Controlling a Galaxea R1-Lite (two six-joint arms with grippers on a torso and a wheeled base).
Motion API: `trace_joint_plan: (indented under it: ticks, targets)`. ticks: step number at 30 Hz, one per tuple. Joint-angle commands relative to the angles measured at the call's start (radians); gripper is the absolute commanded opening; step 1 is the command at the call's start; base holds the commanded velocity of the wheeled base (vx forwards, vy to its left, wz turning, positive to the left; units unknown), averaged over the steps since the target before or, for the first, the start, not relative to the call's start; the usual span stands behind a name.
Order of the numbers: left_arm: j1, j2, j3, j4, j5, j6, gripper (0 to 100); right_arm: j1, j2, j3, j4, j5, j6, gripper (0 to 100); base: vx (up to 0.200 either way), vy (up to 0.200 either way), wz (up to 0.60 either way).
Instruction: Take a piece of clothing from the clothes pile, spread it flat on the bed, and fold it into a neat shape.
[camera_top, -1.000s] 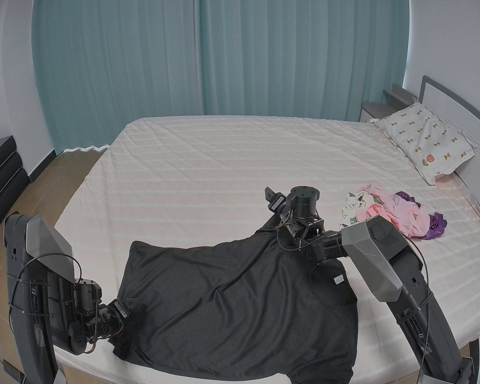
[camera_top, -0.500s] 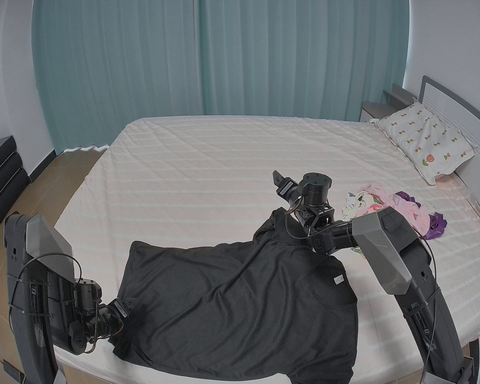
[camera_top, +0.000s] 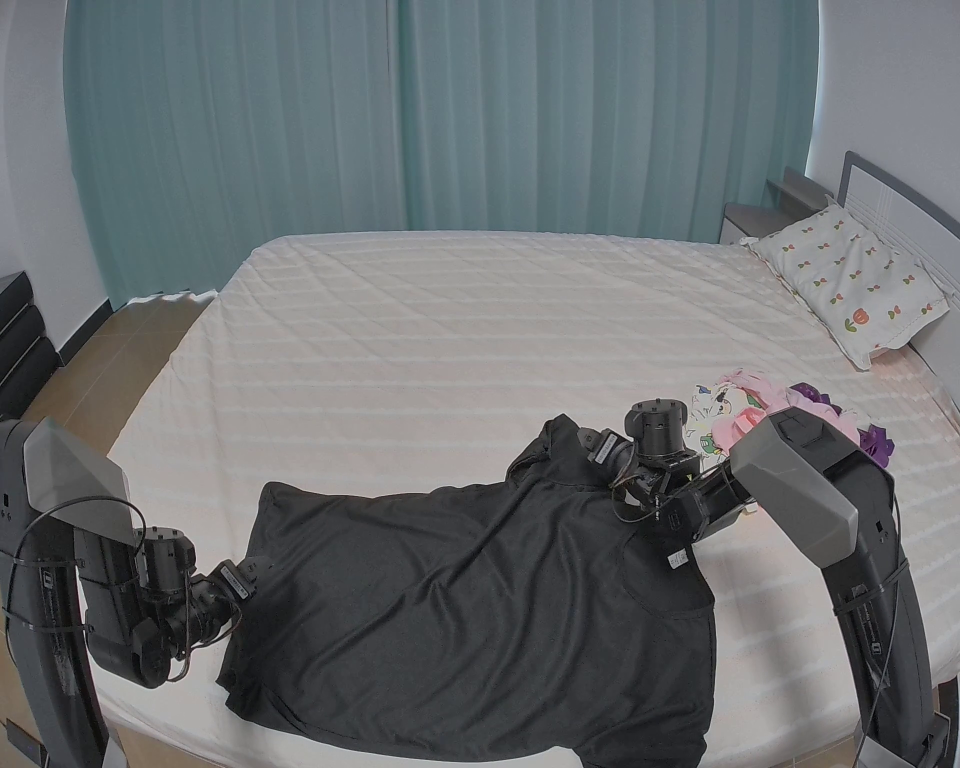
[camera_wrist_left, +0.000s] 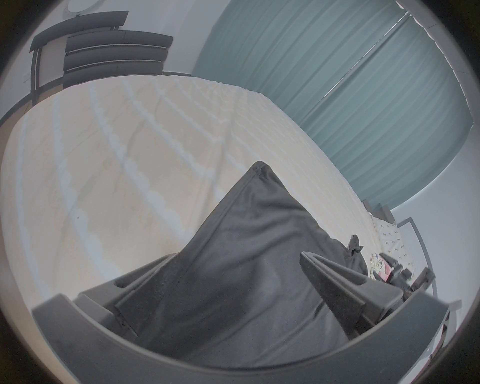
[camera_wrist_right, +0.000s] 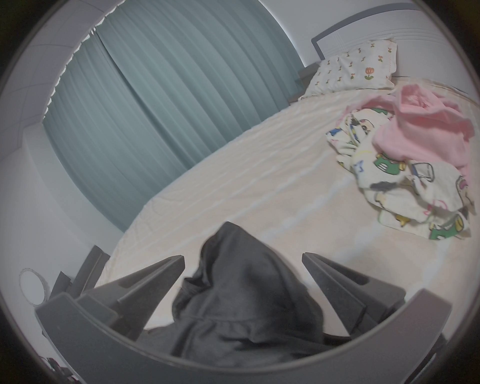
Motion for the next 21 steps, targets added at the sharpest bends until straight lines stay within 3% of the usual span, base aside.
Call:
trace_joint_plan:
  ticks: [1, 4, 6, 11, 12, 21]
  targets:
    - [0.006, -0.105, -0.246, 0.227, 0.018, -0.007, 100, -0.031, -0.061, 0.080, -0.006, 0.025, -0.005, 100, 0.000, 0.000, 0.00]
    - [0.006, -0.095, -0.381, 0.369, 0.051, -0.001, 100, -0.029, -0.058, 0.080, -0.006, 0.025, -0.006, 100, 0.000, 0.000, 0.00]
    - [0.003, -0.074, -0.544, 0.504, 0.085, 0.004, 100, -0.026, -0.048, 0.080, -0.006, 0.027, -0.011, 100, 0.000, 0.000, 0.00]
    - [0.006, -0.031, -0.706, 0.660, 0.107, 0.007, 100, -0.024, -0.043, 0.085, -0.006, 0.024, -0.028, 100, 0.000, 0.000, 0.00]
    - [0.014, -0.003, -0.792, 0.734, 0.108, 0.022, 100, -0.026, -0.041, 0.098, -0.008, 0.024, -0.041, 100, 0.000, 0.000, 0.00]
    - [0.007, 0.188, -1.001, 0.760, 0.151, 0.065, 100, -0.024, -0.026, 0.112, -0.014, 0.024, -0.046, 100, 0.000, 0.000, 0.00]
